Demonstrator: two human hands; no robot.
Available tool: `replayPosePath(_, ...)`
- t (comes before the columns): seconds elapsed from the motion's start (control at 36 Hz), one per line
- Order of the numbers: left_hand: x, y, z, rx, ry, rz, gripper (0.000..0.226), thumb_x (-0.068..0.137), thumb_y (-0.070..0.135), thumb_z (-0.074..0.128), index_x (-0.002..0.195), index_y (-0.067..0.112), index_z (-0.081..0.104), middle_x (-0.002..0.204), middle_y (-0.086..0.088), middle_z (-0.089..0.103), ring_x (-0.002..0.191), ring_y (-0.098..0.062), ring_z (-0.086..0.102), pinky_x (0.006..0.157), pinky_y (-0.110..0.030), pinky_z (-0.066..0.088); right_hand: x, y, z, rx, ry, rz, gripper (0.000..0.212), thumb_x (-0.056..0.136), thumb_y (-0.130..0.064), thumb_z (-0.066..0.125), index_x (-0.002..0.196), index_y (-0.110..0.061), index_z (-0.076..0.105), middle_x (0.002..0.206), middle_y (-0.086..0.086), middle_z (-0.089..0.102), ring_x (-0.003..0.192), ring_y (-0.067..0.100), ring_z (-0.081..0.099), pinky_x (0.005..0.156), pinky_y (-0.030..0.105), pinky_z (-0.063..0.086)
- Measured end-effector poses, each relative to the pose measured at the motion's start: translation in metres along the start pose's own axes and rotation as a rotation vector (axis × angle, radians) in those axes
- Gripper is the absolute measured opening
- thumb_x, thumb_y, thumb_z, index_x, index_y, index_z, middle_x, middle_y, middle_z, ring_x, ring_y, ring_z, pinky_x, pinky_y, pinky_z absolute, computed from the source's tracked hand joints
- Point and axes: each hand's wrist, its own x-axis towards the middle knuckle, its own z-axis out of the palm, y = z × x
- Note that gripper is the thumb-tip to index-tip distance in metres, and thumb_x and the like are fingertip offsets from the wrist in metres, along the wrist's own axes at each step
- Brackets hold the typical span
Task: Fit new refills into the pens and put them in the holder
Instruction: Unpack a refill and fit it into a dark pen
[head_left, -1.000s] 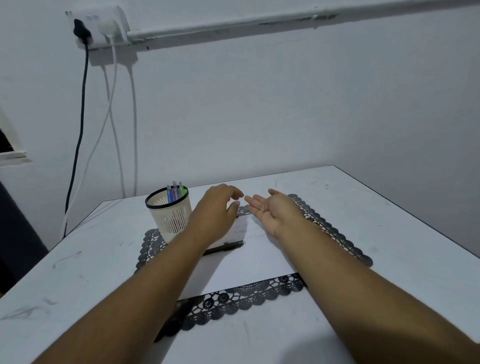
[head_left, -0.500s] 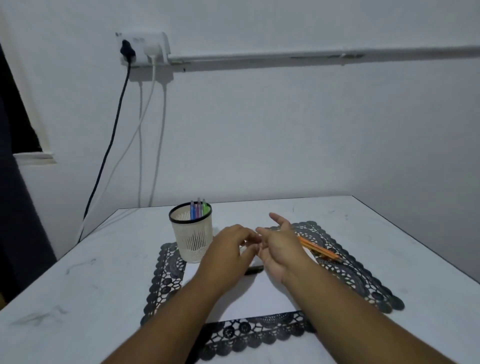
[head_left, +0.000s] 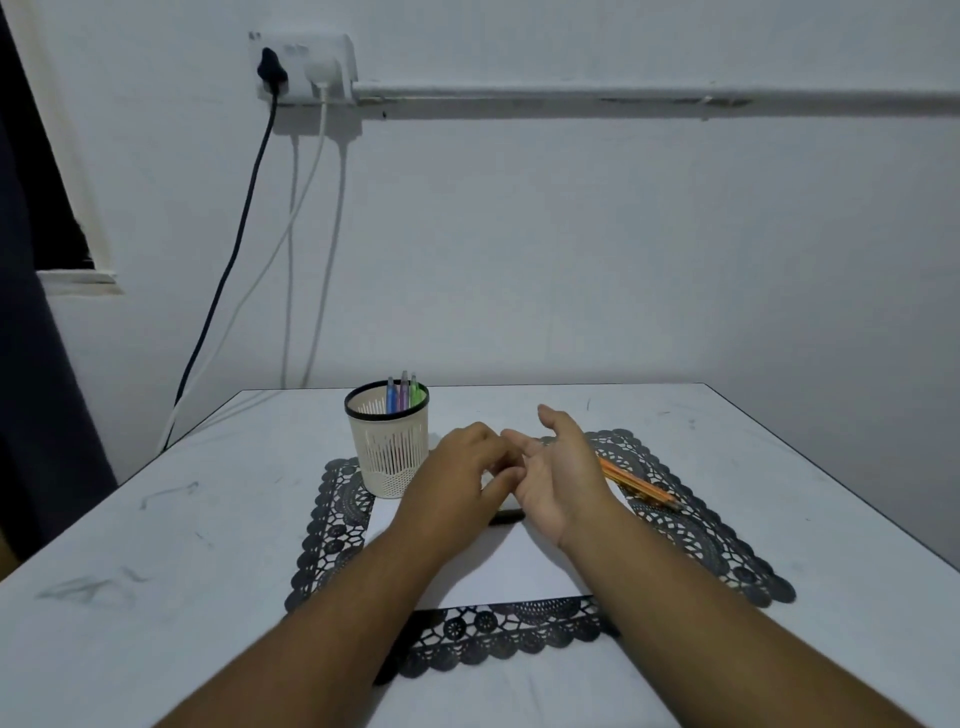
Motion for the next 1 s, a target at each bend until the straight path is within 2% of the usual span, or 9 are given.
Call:
replayPosePath(0.14,0.001,-0.002,-0.006,-0.008,-0.106,0.014,0.001,0.097,0.024,0.066,0.098,0.025,0.066,0.096,0.009,0.055,0.096,-0.012,0.05,0.082,-0.034,0.045,-0.005,-0.003,-0.001,-0.034,-0.063,0.047,0.069,0.103,-0.048,0.05,0.147,0.006,0.042,0.083,0.012,0.071,0.074,0.02,0.065,0.051,0.027,0.053)
replayPosePath(0.22,0.002,-0.006,-0.012,-0.043,-0.159,0.017,0.004,0.097,0.022,0.066,0.096,0.025,0.064,0.094,0.011,0.055,0.094,-0.008,0.05,0.079,-0.031,0.044,-0.013,-0.004,0.001,-0.046,-0.102,0.041,0.043,0.107,-0.044,0.047,0.118,-0.004,0.057,0.07,0.011,0.071,0.063,0.019,0.064,0.05,0.026,0.048)
replayPosePath(0.28,0.002,-0.008,-0.016,-0.045,-0.185,0.034,0.006,0.097,0.022,0.065,0.095,0.027,0.062,0.094,0.012,0.055,0.093,-0.007,0.05,0.08,-0.03,0.044,-0.017,-0.005,0.002,-0.056,-0.14,0.034,0.038,0.108,-0.043,0.046,0.098,-0.009,0.058,0.067,0.012,0.069,0.06,0.018,0.06,0.055,0.027,0.043)
replayPosePath(0.33,0.002,-0.009,-0.019,-0.043,-0.193,0.055,0.008,0.098,0.023,0.064,0.095,0.03,0.061,0.094,0.013,0.055,0.093,-0.007,0.05,0.08,-0.029,0.044,-0.02,-0.006,0.004,-0.058,-0.151,0.027,0.042,0.108,-0.044,0.046,0.095,-0.007,0.06,0.07,0.013,0.069,0.054,0.018,0.061,0.06,0.028,0.04)
replayPosePath(0.44,0.0,-0.011,-0.022,-0.055,-0.175,0.094,0.005,0.1,0.024,0.063,0.098,0.029,0.062,0.095,0.013,0.056,0.095,-0.009,0.05,0.082,-0.029,0.044,-0.017,-0.004,0.008,0.008,-0.156,0.022,0.046,0.105,-0.047,0.052,0.14,-0.017,0.046,0.112,0.025,0.069,0.064,0.023,0.07,0.063,0.033,0.047)
replayPosePath(0.56,0.002,-0.011,-0.024,-0.089,-0.136,0.122,0.003,0.1,0.027,0.061,0.097,0.028,0.062,0.093,0.012,0.057,0.093,-0.012,0.051,0.08,-0.032,0.045,-0.01,-0.006,0.006,0.073,-0.204,0.023,0.056,0.105,-0.047,0.052,0.152,-0.022,0.035,0.127,0.03,0.062,0.067,0.03,0.073,0.054,0.031,0.051)
replayPosePath(0.72,0.001,-0.014,-0.022,-0.157,-0.073,0.097,0.007,0.099,0.029,0.059,0.099,0.024,0.064,0.091,0.011,0.058,0.091,-0.014,0.054,0.078,-0.03,0.045,-0.007,-0.004,0.003,0.141,-0.235,0.054,0.058,0.106,-0.045,0.051,0.155,-0.019,0.032,0.128,0.034,0.061,0.075,0.038,0.075,0.051,0.032,0.052)
replayPosePath(0.86,0.002,-0.009,-0.022,-0.239,0.032,0.012,0.005,0.1,0.022,0.058,0.096,0.022,0.061,0.09,0.007,0.061,0.087,-0.016,0.056,0.075,-0.029,0.045,-0.006,-0.009,0.003,0.089,-0.267,0.058,0.046,0.108,-0.039,0.051,0.143,-0.01,0.042,0.116,0.032,0.067,0.077,0.039,0.074,0.089,0.046,0.057)
replayPosePath(1.0,0.0,-0.007,-0.019,-0.39,0.161,-0.114,0.011,0.103,0.012,0.058,0.095,0.019,0.06,0.089,0.003,0.063,0.083,-0.014,0.059,0.074,-0.025,0.047,-0.007,-0.006,0.0,-0.307,-0.26,0.002,0.03,0.104,-0.015,0.057,0.127,0.003,0.062,0.098,0.018,0.074,0.085,0.03,0.075,0.084,0.04,0.063)
